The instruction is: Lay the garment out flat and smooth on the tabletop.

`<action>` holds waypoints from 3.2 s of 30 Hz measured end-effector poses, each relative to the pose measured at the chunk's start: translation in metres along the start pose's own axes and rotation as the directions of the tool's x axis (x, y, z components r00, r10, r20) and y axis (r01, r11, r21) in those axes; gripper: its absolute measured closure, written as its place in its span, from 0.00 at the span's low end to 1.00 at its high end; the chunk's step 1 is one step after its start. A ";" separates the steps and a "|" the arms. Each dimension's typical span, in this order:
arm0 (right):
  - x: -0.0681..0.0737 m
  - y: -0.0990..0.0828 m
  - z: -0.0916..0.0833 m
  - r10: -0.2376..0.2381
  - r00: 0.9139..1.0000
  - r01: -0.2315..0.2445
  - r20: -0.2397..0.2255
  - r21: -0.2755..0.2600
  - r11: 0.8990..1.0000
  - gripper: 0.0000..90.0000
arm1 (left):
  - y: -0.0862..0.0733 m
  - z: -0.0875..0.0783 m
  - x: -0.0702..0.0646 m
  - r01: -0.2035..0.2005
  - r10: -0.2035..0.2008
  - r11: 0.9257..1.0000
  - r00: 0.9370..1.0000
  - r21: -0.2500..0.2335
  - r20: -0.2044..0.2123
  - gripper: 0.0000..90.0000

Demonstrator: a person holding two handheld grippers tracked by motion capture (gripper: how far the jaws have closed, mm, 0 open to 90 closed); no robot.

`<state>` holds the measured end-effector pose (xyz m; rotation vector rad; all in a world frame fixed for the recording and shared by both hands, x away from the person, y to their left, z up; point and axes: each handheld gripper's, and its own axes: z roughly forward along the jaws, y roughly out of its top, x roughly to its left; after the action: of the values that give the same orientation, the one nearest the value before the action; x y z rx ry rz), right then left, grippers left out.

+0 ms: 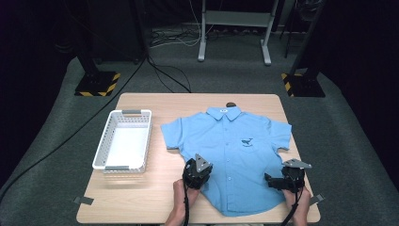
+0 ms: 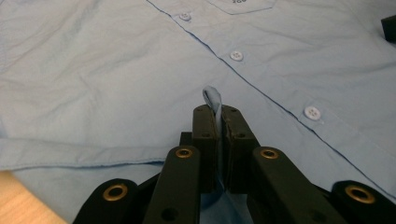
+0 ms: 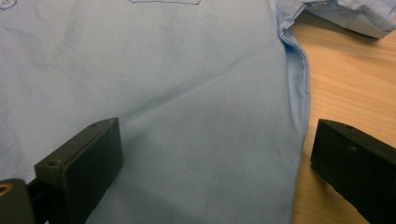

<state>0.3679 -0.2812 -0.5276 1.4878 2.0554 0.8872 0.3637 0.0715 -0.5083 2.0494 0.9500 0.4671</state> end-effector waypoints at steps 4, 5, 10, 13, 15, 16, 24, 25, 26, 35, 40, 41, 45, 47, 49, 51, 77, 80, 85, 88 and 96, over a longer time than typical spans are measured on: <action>0.000 0.000 0.000 -0.001 1.000 0.001 0.000 -0.001 1.000 0.02 | -0.008 -0.008 0.002 -0.002 0.003 1.000 1.000 0.015 -0.003 0.94; 0.000 0.000 0.000 -0.001 1.000 0.001 0.000 -0.001 1.000 0.02 | -0.010 -0.009 0.003 -0.002 0.002 1.000 1.000 0.019 -0.004 0.94; 0.000 0.000 0.000 -0.001 1.000 0.001 0.000 -0.001 1.000 0.02 | -0.018 -0.013 0.005 -0.008 0.008 0.999 1.000 0.044 0.000 0.94; 0.000 0.000 0.000 -0.001 1.000 0.001 0.001 -0.001 1.000 0.02 | -0.020 -0.016 0.005 -0.020 0.020 0.998 1.000 0.053 0.000 0.94; 0.000 0.000 0.000 -0.001 1.000 0.001 0.000 -0.001 1.000 0.02 | -0.021 -0.018 0.006 -0.023 0.023 0.998 1.000 0.054 0.001 0.94; 0.000 0.000 0.000 -0.001 1.000 0.001 0.000 -0.001 1.000 0.02 | -0.022 -0.019 0.007 -0.021 0.021 0.998 1.000 0.054 0.001 0.94; 0.000 0.000 0.000 -0.003 1.000 0.003 0.002 0.000 1.000 0.02 | -0.024 -0.027 0.012 -0.040 0.039 0.996 0.999 0.075 0.015 0.93; 0.000 0.000 0.000 -0.002 1.000 0.002 0.002 0.000 1.000 0.02 | -0.025 -0.027 0.012 -0.042 0.041 0.996 0.999 0.078 0.017 0.93; 0.000 0.000 0.000 -0.003 1.000 0.003 0.002 0.000 1.000 0.02 | -0.026 -0.028 0.013 -0.042 0.041 0.996 0.999 0.079 0.018 0.93; 0.000 0.000 0.000 -0.001 1.000 0.001 0.003 0.000 1.000 0.02 | -0.034 -0.035 0.019 -0.040 0.038 0.995 0.999 0.089 0.022 0.91; 0.000 0.000 0.000 -0.001 1.000 0.001 0.004 0.000 1.000 0.02 | -0.037 -0.038 0.020 -0.037 0.034 0.995 0.999 0.092 0.027 0.90; 0.000 0.000 0.000 -0.001 1.000 0.001 0.004 0.000 1.000 0.02 | -0.038 -0.038 0.021 -0.039 0.037 0.995 0.999 0.092 0.027 0.90; 0.000 0.000 0.000 -0.001 1.000 0.001 0.004 0.000 1.000 0.02 | -0.043 -0.041 0.021 -0.038 0.035 0.995 0.999 0.095 0.029 0.89; 0.000 0.000 0.000 0.000 1.000 0.000 0.004 0.000 1.000 0.02 | -0.045 -0.043 0.021 -0.038 0.035 0.995 0.999 0.097 0.030 0.88; 0.000 0.000 0.000 0.000 1.000 0.000 0.004 0.000 1.000 0.02 | -0.046 -0.044 0.022 -0.037 0.034 0.995 0.999 0.097 0.029 0.88; 0.000 0.000 0.000 0.001 1.000 -0.001 0.005 0.000 1.000 0.02 | -0.048 -0.046 0.022 -0.038 0.035 0.995 0.999 0.097 0.028 0.87; 0.000 0.000 0.000 0.004 1.000 -0.004 0.008 0.000 1.000 0.02 | -0.042 -0.040 0.035 -0.041 0.050 0.978 0.998 0.203 -0.039 0.15; 0.000 0.000 0.000 0.008 1.000 -0.008 0.013 0.000 1.000 0.02 | -0.048 -0.045 0.040 -0.014 0.022 0.982 0.999 0.188 -0.040 0.14; 0.000 0.000 0.000 0.013 1.000 -0.013 0.015 0.000 1.000 0.01 | -0.060 -0.056 0.052 0.026 -0.019 0.985 0.999 0.169 -0.042 0.13; -0.001 0.000 0.000 0.016 1.000 -0.016 0.017 0.000 1.000 0.01 | -0.067 -0.063 0.059 0.044 -0.037 0.987 0.998 0.153 -0.052 0.12; -0.003 -0.002 -0.002 0.016 1.000 -0.016 0.018 0.003 1.000 0.01 | -0.086 -0.079 0.075 0.081 -0.072 0.991 0.993 0.102 -0.096 0.11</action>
<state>0.3664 -0.2852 -0.5276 1.5109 2.0354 0.8741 0.3245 0.2030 -0.5292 2.0919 1.1262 0.4833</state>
